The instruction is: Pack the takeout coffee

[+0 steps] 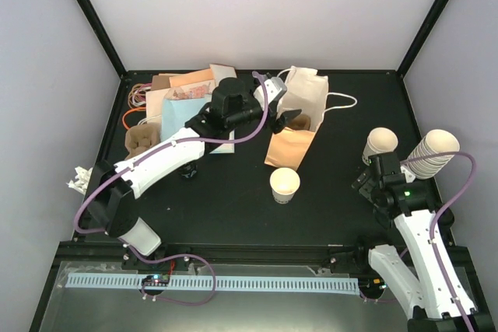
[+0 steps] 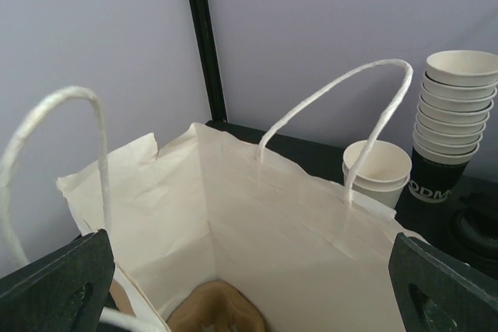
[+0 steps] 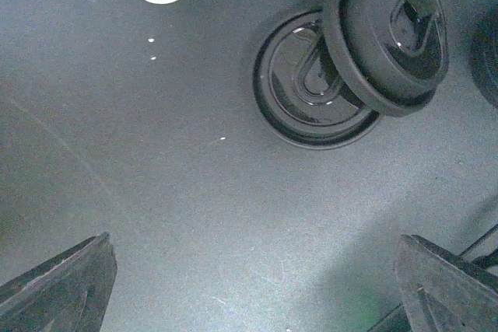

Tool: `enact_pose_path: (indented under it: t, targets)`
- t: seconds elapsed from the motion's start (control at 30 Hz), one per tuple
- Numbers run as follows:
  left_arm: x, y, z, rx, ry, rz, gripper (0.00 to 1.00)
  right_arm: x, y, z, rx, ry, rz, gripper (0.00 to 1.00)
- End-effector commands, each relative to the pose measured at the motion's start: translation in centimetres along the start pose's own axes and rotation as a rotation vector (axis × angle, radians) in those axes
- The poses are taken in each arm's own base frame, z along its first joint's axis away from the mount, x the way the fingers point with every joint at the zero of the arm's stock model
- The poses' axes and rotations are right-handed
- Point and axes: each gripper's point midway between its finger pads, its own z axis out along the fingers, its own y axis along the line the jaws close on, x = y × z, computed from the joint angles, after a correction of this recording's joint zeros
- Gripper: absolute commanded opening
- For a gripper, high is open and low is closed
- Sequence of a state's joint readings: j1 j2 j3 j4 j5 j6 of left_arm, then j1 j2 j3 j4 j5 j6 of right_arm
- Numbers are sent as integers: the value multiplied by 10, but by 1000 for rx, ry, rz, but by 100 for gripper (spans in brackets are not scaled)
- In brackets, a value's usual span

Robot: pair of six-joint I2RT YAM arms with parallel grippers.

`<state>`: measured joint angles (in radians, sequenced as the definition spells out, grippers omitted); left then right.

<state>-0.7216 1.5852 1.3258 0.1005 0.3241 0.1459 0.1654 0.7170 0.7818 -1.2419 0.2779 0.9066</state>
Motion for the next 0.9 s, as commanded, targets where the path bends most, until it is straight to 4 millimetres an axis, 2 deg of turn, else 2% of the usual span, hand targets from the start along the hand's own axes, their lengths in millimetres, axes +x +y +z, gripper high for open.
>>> enact_pose_path:
  t: [0.0, 0.1, 0.3, 0.4, 0.53, 0.73, 0.87]
  targets:
    - [-29, -9, -20, 17, -95, 40, 99, 1, 0, 13, -17, -17, 102, 100]
    - [-32, -10, -29, 3, -102, 45, 99, 5, -4, 23, -7, -7, 133, 100]
    - [-26, -10, -46, -33, -128, 20, 99, -8, -9, 14, -46, -114, 180, 100]
    - [-20, -14, -48, -23, -115, 8, 99, -4, -10, 17, -47, -105, 187, 100]
    - [-21, -16, -55, -24, -133, -20, 99, -9, -19, 14, 2, -129, 219, 100]
    - [-21, -16, -58, -29, -135, -40, 99, -6, -13, 22, 16, -87, 235, 100]
    - [-20, -17, -60, -20, -140, -58, 99, -14, -12, 15, 4, -121, 240, 100]
